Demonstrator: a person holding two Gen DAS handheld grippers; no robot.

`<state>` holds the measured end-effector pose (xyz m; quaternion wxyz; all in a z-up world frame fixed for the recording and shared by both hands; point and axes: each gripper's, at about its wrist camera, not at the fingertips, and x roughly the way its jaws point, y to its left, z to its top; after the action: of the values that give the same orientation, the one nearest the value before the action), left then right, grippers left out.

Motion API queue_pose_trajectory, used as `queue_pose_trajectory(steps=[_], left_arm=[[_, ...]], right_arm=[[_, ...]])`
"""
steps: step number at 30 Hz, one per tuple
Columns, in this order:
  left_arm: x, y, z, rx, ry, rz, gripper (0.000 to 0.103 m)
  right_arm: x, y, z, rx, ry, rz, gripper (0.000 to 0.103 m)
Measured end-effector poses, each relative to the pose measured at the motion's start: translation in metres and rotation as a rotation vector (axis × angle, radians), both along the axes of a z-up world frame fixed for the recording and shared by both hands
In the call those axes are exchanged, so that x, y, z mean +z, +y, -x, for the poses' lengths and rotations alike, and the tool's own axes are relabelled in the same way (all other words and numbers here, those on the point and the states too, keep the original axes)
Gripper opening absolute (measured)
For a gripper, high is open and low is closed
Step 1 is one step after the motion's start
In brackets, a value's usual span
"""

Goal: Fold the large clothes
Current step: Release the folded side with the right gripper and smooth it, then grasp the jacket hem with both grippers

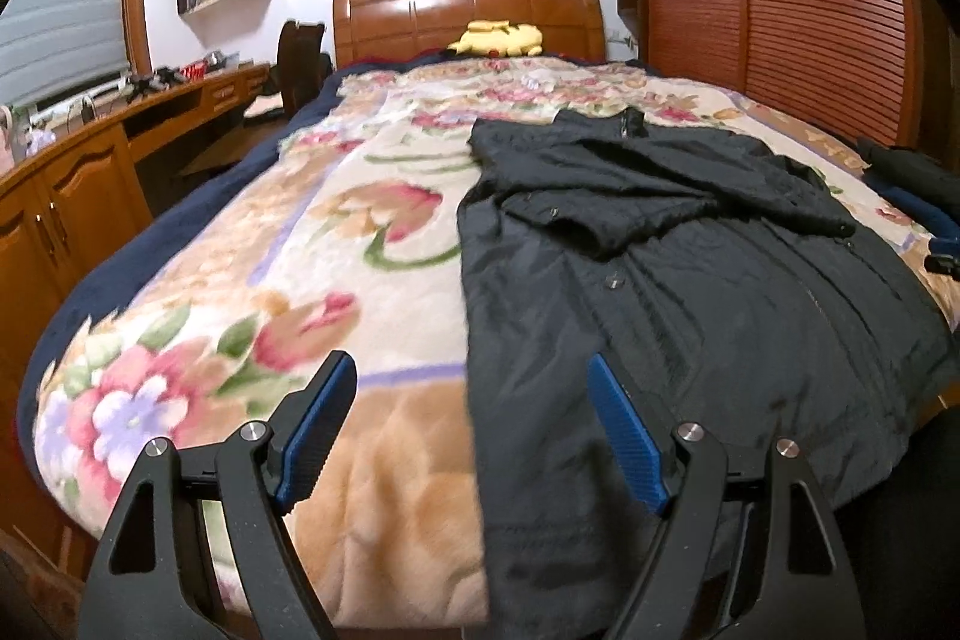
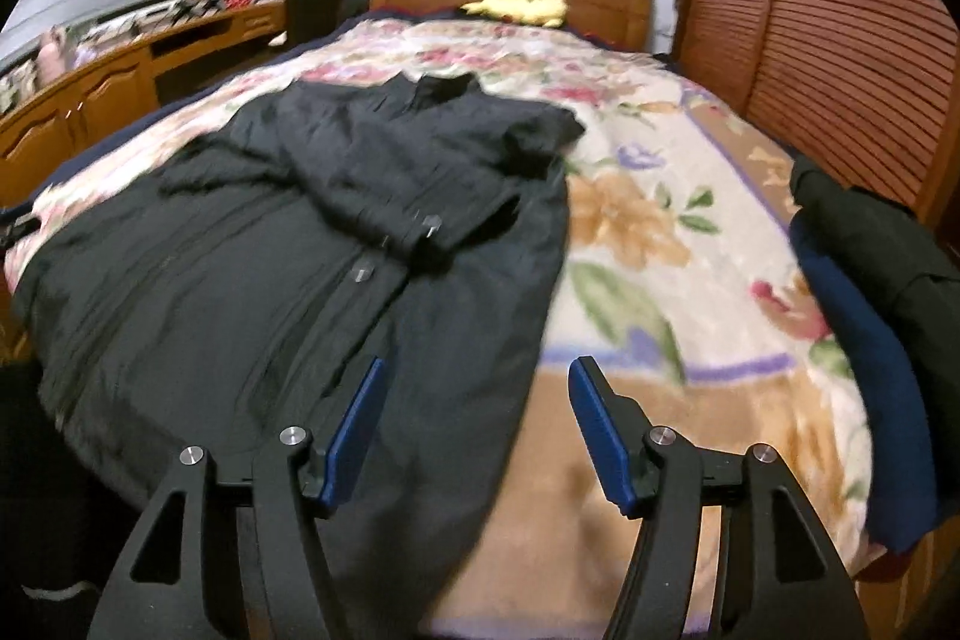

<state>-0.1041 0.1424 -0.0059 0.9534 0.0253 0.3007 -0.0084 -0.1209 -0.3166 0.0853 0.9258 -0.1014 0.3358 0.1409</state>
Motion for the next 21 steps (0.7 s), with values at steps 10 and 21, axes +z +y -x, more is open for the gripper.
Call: queue_pose_trajectory(steps=[10,21], left_arm=[[-0.008,0.002,-0.003,-0.013,0.068,0.046,0.057],[-0.016,-0.013,-0.01,-0.029,0.132,0.021,0.055]], right_arm=[[-0.008,-0.004,0.006,0.06,0.058,-0.015,0.065],[-0.025,-0.014,0.018,0.069,0.08,-0.056,0.065]])
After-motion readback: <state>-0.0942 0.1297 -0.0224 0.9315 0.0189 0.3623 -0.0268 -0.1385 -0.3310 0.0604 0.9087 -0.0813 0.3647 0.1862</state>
